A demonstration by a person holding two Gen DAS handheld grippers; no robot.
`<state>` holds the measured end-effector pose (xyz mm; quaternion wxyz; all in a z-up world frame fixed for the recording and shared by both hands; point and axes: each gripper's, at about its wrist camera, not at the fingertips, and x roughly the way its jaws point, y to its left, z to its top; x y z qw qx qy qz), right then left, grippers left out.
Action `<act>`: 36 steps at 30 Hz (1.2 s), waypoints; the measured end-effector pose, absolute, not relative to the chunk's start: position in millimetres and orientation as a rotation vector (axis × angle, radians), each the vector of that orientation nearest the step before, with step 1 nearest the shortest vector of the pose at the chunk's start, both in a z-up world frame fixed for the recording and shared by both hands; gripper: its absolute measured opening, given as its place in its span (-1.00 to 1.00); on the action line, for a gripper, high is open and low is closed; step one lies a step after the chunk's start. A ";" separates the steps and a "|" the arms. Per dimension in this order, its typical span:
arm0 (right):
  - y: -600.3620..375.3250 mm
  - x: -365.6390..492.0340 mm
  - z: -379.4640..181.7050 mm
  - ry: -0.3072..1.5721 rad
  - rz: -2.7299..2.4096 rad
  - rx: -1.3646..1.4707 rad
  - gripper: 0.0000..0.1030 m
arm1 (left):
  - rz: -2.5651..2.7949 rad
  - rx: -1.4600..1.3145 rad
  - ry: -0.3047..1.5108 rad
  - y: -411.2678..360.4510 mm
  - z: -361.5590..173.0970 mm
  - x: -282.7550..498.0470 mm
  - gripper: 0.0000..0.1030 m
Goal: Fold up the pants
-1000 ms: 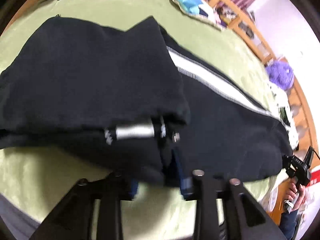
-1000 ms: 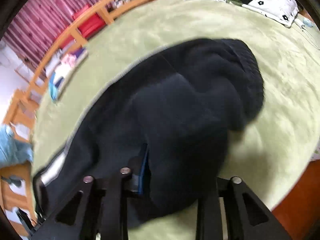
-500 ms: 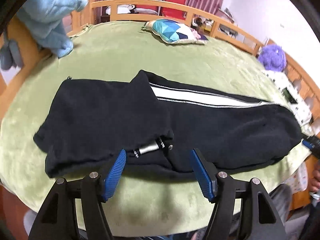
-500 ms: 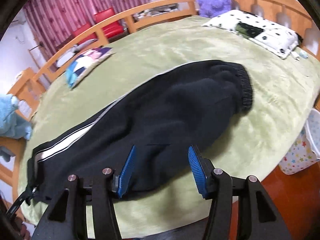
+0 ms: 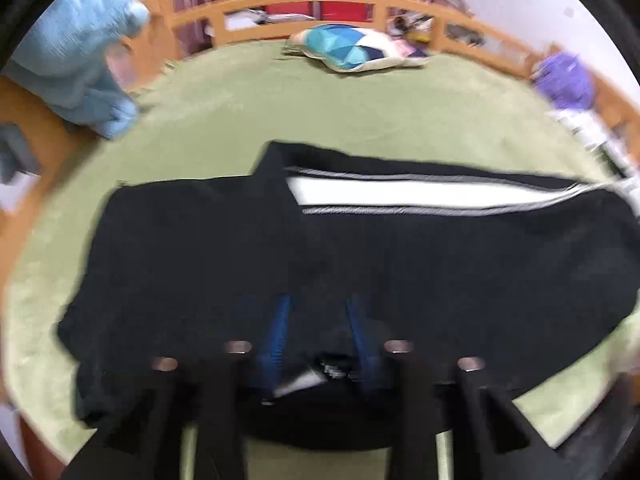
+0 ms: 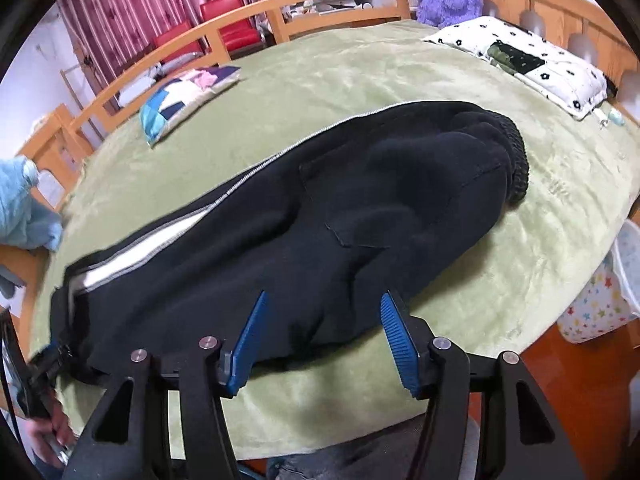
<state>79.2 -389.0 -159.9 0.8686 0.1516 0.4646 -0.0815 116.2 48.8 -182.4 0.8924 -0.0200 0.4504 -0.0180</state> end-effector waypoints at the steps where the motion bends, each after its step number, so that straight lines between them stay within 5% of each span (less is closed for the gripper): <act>1: -387.0 79.2 -159.9 0.975 -0.181 0.311 0.12 | -0.050 -0.055 0.928 57.0 -177.4 118.5 -0.74; 12: -354.4 116.4 -173.8 1.029 -0.187 0.318 0.12 | 0.168 -0.083 0.838 196.4 -116.9 212.1 -0.70; 15: -341.2 123.0 -177.5 1.045 -0.176 0.291 0.12 | 0.254 -0.069 0.875 213.1 -122.6 232.9 -0.49; 18: -332.8 125.8 -180.1 1.052 -0.170 0.280 0.12 | 0.241 -0.080 0.874 218.1 -118.9 237.2 0.10; 19: -331.3 125.9 -181.2 1.055 -0.168 0.284 0.12 | 0.202 -0.114 0.863 218.5 -117.8 233.3 0.16; 36: -316.0 103.5 -191.0 1.062 -0.073 0.376 0.12 | -0.100 -0.511 0.975 198.1 -193.9 48.6 0.16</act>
